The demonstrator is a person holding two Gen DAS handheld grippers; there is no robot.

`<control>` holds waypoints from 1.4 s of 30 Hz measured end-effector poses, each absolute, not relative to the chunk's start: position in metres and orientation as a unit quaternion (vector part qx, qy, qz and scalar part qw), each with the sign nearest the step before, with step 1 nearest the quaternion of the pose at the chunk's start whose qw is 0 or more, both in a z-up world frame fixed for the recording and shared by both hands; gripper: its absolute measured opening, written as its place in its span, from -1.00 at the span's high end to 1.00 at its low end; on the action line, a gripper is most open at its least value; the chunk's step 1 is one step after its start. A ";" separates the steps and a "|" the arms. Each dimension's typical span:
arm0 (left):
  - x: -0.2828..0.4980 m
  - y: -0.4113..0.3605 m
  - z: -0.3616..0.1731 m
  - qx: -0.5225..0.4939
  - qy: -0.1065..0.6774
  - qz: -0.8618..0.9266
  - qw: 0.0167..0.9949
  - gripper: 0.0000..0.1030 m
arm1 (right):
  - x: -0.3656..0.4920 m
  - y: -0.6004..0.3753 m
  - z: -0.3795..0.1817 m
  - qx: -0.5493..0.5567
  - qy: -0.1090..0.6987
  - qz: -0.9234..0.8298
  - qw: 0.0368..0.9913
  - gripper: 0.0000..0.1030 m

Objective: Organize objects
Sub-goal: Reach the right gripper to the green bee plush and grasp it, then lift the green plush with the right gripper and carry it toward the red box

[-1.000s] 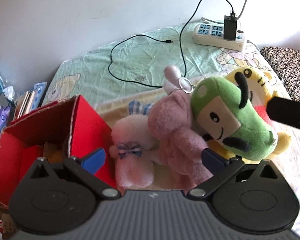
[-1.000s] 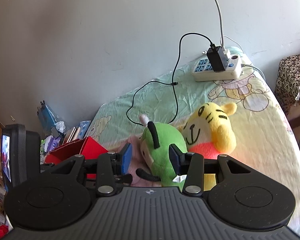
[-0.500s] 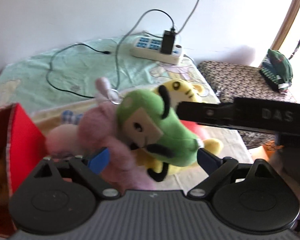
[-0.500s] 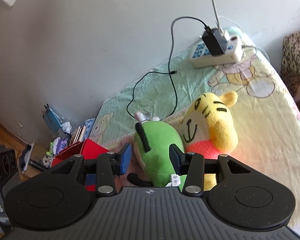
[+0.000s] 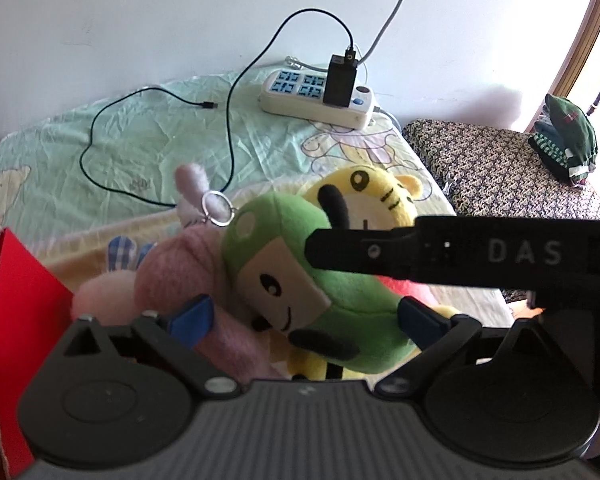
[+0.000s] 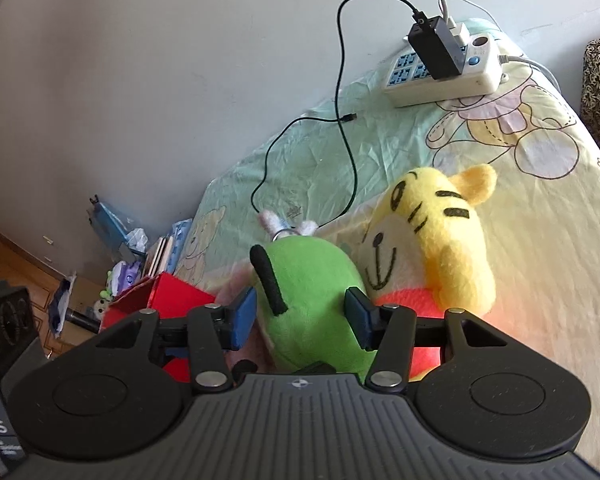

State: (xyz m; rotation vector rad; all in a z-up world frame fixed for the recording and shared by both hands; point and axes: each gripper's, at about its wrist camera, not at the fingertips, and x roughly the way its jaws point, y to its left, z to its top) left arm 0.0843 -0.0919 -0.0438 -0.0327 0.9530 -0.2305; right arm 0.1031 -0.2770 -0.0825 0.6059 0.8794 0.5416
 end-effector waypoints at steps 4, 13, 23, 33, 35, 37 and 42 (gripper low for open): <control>0.088 -0.088 -0.047 -0.022 0.451 -0.118 0.885 -0.94 | 0.110 -0.277 -0.089 0.293 0.417 0.253 0.822 -0.05; 0.096 -0.085 -0.052 -0.039 0.448 -0.133 0.883 -0.85 | 0.112 -0.275 -0.092 0.302 0.412 0.267 0.817 0.06; 0.077 -0.094 -0.033 -0.016 0.408 -0.148 0.901 -0.73 | 0.083 -0.286 -0.080 0.334 0.378 0.273 0.819 0.15; 0.036 -0.093 0.002 -0.002 0.350 -0.147 0.925 -0.73 | 0.045 -0.281 -0.045 0.315 0.310 0.288 0.849 0.14; 0.026 -0.088 0.010 0.001 0.336 -0.137 0.932 -0.73 | 0.040 -0.275 -0.037 0.313 0.298 0.298 0.851 0.14; 0.015 -0.081 0.018 0.003 0.322 -0.124 0.939 -0.73 | 0.036 -0.267 -0.031 0.310 0.289 0.313 0.850 0.13; -0.010 -0.051 0.035 0.006 0.291 -0.080 0.953 -0.73 | 0.032 -0.233 -0.017 0.307 0.277 0.354 0.839 0.13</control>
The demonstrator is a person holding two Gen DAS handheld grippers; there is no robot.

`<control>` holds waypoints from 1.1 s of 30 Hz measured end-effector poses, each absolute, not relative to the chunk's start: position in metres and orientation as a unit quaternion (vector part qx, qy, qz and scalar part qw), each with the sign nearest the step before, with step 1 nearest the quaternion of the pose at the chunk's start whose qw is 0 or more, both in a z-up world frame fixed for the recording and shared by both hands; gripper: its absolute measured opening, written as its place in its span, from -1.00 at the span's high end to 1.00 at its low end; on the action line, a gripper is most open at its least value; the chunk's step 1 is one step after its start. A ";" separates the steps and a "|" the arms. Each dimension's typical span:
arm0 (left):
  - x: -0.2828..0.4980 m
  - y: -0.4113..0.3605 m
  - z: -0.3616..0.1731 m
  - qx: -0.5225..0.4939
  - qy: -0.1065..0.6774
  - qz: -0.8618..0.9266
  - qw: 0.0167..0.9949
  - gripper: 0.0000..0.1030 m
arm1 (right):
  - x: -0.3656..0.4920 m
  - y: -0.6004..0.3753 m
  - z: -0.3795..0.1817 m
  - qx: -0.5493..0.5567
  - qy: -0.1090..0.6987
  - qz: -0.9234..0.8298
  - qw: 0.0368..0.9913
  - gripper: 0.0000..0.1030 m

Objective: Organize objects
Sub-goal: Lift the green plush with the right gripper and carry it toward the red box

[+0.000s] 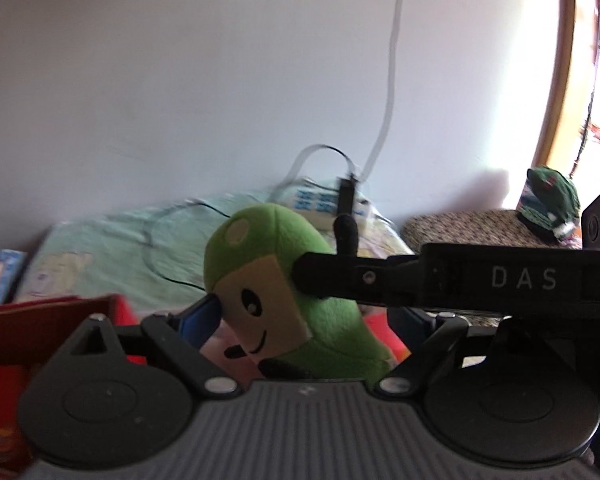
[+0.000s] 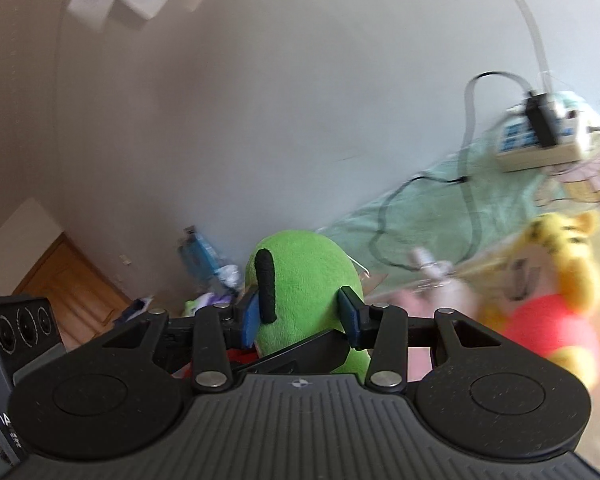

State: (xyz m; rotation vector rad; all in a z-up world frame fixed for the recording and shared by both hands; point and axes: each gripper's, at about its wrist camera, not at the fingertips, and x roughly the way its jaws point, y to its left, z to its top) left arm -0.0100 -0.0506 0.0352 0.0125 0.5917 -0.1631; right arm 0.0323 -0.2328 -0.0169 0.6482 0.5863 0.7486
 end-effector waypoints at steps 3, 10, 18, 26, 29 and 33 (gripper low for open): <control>-0.023 -0.023 0.043 0.003 0.281 -0.059 0.958 -0.73 | 0.031 -0.203 -0.009 0.298 0.276 0.375 0.833 0.13; -0.045 0.056 0.052 -0.005 0.267 -0.019 0.963 -0.73 | 0.029 -0.118 -0.002 0.283 0.279 0.405 0.823 0.12; -0.061 0.166 0.040 0.003 0.300 0.016 0.954 -0.73 | 0.031 -0.013 -0.021 0.297 0.325 0.411 0.798 0.11; -0.045 0.230 0.009 0.047 0.339 0.030 0.939 -0.66 | 0.038 0.055 -0.057 0.350 0.393 0.382 0.760 0.11; -0.036 0.242 0.000 0.053 0.357 0.028 0.932 -0.65 | 0.039 0.069 -0.070 0.371 0.417 0.363 0.746 0.11; -0.026 0.258 -0.017 0.063 0.376 0.028 0.924 -0.64 | 0.043 0.087 -0.085 0.387 0.445 0.340 0.732 0.11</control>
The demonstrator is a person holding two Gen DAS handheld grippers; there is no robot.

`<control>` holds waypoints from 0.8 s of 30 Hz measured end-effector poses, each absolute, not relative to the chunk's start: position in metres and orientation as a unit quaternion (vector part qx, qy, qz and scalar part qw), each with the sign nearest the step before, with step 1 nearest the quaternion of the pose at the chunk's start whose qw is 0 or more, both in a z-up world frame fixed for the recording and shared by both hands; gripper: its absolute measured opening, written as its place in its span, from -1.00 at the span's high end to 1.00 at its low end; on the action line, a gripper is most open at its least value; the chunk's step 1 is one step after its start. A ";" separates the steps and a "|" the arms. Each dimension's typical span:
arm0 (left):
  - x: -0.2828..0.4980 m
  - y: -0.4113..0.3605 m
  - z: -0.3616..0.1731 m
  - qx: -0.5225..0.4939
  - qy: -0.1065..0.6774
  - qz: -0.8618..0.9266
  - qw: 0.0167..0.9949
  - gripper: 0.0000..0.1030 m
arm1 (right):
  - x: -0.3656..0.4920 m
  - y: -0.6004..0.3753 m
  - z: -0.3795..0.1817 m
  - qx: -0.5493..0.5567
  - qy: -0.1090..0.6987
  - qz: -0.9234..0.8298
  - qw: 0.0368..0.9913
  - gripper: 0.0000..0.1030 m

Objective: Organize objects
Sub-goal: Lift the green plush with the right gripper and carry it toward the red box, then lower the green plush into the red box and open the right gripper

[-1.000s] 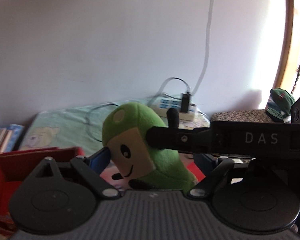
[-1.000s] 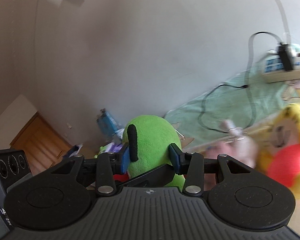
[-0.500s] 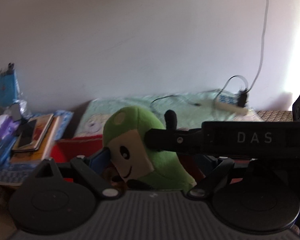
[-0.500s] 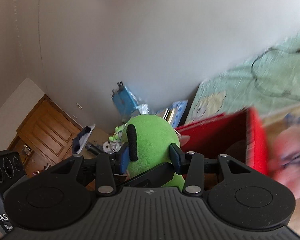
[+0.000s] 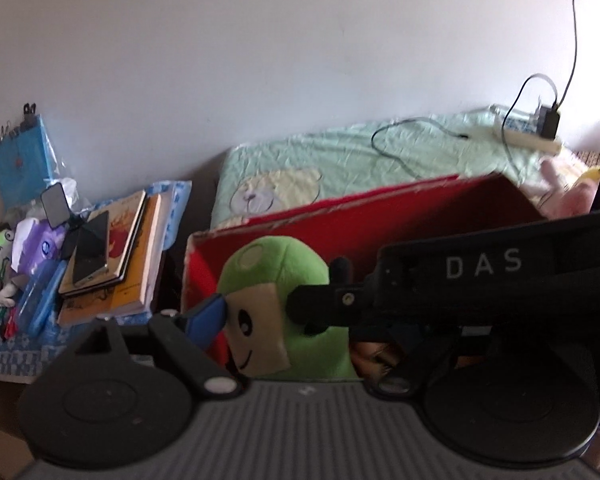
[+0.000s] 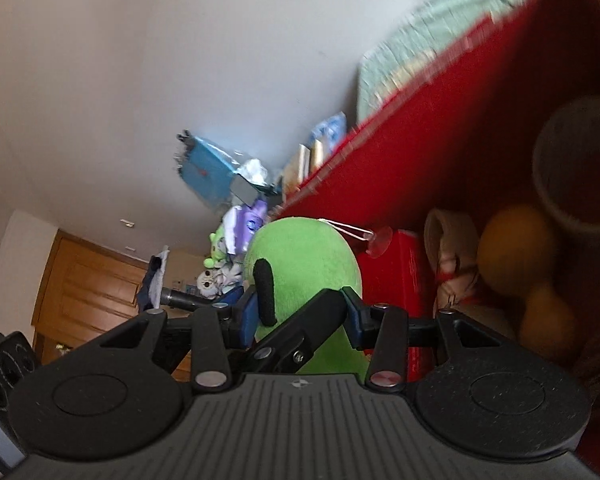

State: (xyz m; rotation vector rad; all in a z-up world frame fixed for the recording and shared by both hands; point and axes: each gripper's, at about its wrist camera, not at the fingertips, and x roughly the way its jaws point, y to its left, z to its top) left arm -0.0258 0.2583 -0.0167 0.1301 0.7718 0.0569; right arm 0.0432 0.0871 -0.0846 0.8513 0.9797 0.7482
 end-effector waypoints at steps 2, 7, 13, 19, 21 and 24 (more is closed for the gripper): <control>-0.022 0.265 -0.024 0.064 0.387 0.027 0.920 -0.64 | 0.043 0.093 -0.091 0.390 0.458 0.330 0.727 0.11; -0.017 0.279 -0.035 0.071 0.396 0.025 0.915 -0.66 | 0.045 0.103 -0.096 0.391 0.477 0.315 0.721 0.12; -0.014 0.287 -0.039 0.066 0.400 0.017 0.914 -0.73 | 0.046 0.106 -0.097 0.373 0.487 0.309 0.727 0.09; -0.017 0.287 -0.038 0.063 0.402 0.015 0.913 -0.77 | 0.046 0.102 -0.089 0.351 0.482 0.308 0.741 0.10; -0.020 0.288 -0.035 0.058 0.401 0.015 0.914 -0.78 | 0.045 0.100 -0.085 0.339 0.476 0.308 0.751 0.09; -0.023 0.286 -0.033 0.055 0.400 0.016 0.915 -0.81 | 0.044 0.103 -0.082 0.327 0.470 0.306 0.761 0.09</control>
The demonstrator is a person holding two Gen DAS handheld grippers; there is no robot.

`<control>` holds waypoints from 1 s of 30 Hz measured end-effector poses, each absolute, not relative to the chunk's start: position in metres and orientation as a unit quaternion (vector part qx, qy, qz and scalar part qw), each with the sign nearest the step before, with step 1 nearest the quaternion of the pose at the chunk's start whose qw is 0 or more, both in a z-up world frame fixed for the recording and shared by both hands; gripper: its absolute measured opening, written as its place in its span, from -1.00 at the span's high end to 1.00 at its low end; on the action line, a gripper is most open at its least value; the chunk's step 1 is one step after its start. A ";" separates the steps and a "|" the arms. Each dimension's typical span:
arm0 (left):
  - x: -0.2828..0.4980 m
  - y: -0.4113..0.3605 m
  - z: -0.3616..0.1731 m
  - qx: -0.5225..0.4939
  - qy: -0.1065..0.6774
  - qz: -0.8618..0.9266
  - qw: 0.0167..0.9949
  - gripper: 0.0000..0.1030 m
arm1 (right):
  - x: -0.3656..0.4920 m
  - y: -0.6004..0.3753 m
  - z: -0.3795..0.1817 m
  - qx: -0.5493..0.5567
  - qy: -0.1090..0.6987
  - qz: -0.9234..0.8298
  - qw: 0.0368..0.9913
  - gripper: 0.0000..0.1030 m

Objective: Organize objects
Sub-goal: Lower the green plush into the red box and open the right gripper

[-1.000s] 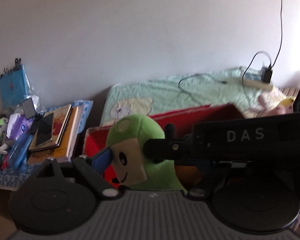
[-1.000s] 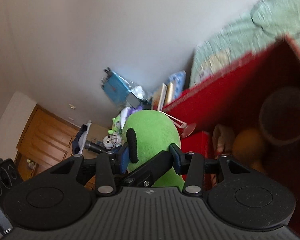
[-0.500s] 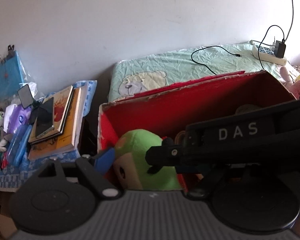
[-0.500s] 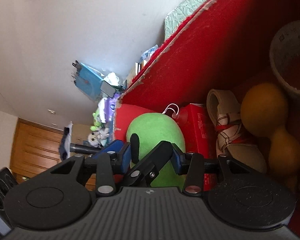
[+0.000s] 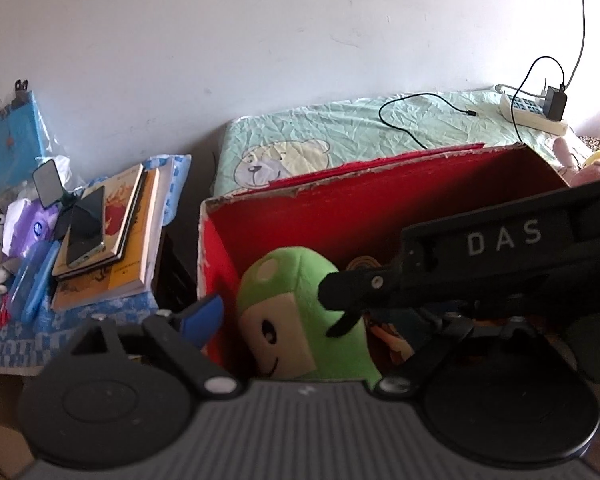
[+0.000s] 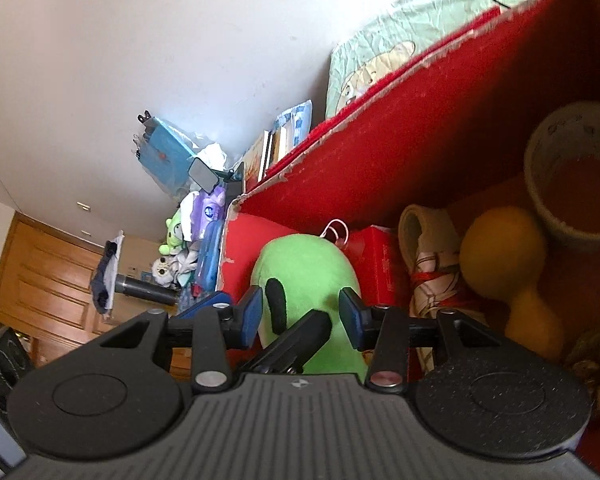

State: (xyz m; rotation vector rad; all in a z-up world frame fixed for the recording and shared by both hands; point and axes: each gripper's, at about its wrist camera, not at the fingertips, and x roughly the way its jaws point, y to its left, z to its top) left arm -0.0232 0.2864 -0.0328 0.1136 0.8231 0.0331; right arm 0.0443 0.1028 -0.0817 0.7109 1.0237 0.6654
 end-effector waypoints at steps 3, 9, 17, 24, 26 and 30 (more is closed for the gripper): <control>-0.024 0.284 -0.032 0.063 0.401 0.021 0.914 -0.82 | 0.044 0.101 -0.083 0.326 0.471 0.301 0.762 0.09; -0.028 0.277 -0.025 0.072 0.410 0.037 0.908 -0.84 | 0.039 0.099 -0.075 0.317 0.458 0.297 0.775 0.09; -0.027 0.269 -0.022 0.070 0.426 0.058 0.900 -0.86 | 0.021 0.084 -0.061 0.278 0.435 0.269 0.813 0.09; -0.031 0.248 -0.020 0.080 0.432 0.057 0.896 -0.86 | 0.005 0.066 -0.052 0.262 0.412 0.249 0.836 0.09; -0.031 0.240 -0.019 0.086 0.435 0.055 0.895 -0.86 | 0.000 0.060 -0.051 0.261 0.404 0.245 0.842 0.09; -0.033 0.222 -0.016 0.099 0.432 0.054 0.895 -0.86 | -0.009 0.044 -0.049 0.263 0.388 0.240 0.850 0.09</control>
